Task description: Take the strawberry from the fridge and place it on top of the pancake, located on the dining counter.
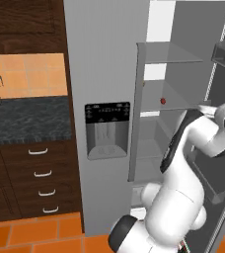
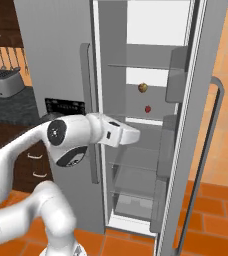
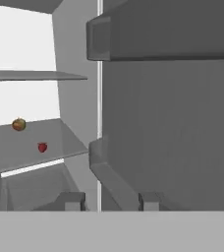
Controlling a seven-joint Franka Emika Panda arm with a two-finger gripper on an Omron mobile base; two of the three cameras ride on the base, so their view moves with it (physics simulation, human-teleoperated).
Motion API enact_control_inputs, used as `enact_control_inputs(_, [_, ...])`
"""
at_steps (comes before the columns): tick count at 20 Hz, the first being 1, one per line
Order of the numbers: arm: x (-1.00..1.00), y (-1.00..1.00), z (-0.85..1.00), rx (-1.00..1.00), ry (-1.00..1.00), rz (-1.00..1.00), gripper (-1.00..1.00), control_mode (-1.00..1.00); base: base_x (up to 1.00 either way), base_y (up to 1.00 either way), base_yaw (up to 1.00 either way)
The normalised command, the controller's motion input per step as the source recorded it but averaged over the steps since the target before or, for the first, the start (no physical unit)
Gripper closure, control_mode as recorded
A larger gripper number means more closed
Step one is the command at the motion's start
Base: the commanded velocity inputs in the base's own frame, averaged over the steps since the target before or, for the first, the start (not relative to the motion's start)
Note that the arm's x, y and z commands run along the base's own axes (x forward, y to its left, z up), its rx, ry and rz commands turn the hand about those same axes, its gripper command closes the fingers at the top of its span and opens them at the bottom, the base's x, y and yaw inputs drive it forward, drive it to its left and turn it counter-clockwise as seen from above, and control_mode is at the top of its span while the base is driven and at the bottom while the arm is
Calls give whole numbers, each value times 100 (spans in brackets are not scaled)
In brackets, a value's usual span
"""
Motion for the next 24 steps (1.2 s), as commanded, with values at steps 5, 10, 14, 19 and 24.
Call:
enact_control_inputs(5, [-61, 73, 76, 27, 4, 13, -100, -100, 0, 0, 0])
enact_control_inputs(10, [-32, 63, 7, 35, 20, 11, -100, -100, 0, 0, 0])
enact_control_inputs(14, [-12, 69, -4, 16, 16, 18, -100, -100, 0, 0, 0])
enact_control_inputs(19, [-25, 78, 0, -1, 10, 25, -100, -100, 0, 0, 0])
enact_control_inputs(24, [-63, 29, -4, -9, -2, 15, -100, -100, 0, 0, 0])
